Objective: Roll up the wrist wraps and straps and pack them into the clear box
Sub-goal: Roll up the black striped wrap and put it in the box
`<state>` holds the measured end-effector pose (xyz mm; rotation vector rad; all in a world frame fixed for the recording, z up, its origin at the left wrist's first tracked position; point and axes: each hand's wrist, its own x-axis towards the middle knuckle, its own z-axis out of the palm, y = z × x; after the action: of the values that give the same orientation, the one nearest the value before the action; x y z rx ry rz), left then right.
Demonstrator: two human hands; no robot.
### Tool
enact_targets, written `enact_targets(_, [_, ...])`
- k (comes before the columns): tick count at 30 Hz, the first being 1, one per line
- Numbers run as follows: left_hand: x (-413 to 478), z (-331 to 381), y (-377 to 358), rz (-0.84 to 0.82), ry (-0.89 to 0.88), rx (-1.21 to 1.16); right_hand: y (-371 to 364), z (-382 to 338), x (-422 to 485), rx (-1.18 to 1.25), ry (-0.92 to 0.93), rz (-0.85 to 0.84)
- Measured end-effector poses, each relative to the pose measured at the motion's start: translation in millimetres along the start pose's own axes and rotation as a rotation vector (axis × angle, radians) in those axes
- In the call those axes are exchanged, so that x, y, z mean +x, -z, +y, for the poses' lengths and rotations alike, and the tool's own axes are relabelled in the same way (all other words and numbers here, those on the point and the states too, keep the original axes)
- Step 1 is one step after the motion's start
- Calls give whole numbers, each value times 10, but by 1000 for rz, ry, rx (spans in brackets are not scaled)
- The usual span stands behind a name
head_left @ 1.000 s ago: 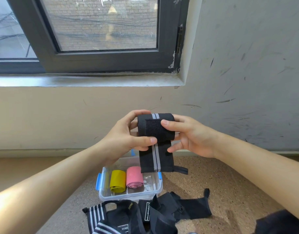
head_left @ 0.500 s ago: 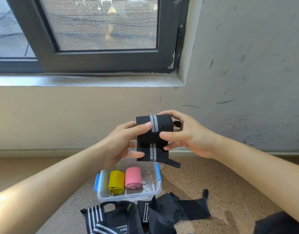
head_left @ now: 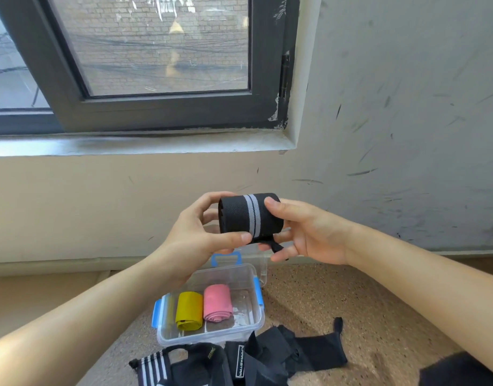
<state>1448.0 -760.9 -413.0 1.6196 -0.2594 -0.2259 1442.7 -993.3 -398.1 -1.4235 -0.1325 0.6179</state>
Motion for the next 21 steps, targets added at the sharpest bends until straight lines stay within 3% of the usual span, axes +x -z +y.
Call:
enact_targets(5, [-3, 47, 54, -110, 63, 98, 48, -13, 6, -60, 88, 9])
enact_targets(9, [-7, 60, 114, -173, 139, 146, 96, 10, 5, -197, 131, 42])
enact_targets(15, [-58, -6, 134, -346, 212, 279, 45, 60, -4, -463, 140, -37])
enact_targets(21, [-65, -290, 172, -305, 292, 373, -12, 285, 133, -587, 166, -44])
